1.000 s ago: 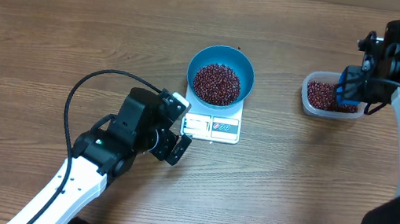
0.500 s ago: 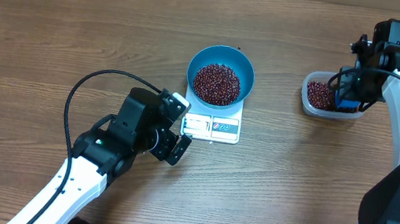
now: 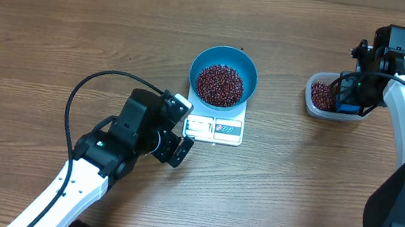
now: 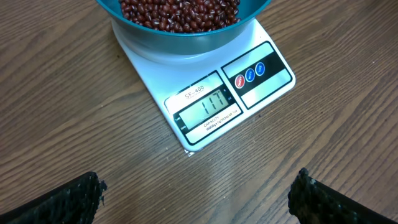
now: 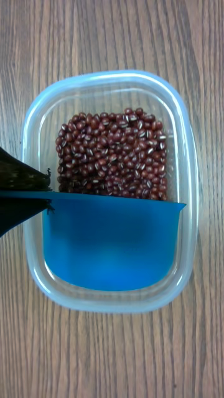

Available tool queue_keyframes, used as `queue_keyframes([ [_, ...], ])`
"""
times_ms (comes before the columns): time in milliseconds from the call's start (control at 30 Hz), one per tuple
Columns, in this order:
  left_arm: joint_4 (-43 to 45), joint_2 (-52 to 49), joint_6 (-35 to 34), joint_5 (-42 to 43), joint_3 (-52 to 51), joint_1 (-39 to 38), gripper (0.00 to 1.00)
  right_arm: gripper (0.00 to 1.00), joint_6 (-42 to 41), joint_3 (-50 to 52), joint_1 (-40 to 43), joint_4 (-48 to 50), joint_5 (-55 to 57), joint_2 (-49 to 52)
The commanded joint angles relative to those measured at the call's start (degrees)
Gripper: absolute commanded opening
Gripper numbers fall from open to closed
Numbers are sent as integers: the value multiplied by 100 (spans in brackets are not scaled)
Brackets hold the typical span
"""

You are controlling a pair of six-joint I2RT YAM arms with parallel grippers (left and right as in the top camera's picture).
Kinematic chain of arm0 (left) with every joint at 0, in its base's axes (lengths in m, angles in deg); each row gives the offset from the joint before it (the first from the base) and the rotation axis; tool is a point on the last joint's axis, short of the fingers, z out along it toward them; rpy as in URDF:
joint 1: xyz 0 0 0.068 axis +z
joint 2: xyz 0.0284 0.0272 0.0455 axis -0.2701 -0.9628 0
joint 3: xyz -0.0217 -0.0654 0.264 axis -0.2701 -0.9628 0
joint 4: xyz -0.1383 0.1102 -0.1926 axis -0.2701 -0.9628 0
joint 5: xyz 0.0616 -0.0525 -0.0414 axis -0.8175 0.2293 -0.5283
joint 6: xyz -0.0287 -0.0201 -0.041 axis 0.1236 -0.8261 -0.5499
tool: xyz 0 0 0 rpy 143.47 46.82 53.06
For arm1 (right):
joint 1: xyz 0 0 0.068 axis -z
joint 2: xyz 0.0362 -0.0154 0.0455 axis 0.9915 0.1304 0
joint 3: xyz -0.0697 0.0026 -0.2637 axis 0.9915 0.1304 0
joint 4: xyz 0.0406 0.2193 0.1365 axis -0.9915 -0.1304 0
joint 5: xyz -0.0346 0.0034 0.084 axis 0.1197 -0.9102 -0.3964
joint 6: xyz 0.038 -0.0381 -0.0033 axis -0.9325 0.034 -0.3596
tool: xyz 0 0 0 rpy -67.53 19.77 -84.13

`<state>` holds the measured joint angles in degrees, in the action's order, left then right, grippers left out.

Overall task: Scoop item into bowl and weigh 150g on scale
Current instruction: 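Lower the scoop into the red beans with the right gripper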

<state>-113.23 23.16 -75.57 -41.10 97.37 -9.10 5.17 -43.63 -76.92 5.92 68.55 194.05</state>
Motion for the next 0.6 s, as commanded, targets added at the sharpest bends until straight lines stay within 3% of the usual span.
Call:
queue_keyframes([
  [0, 22, 22, -98, -13, -17, -28, 99, 4, 26, 46, 7, 33, -234, 22],
  [567, 20, 22, -98, -13, -17, -28, 100, 4, 28, 389, -271, 107, -837, 22],
])
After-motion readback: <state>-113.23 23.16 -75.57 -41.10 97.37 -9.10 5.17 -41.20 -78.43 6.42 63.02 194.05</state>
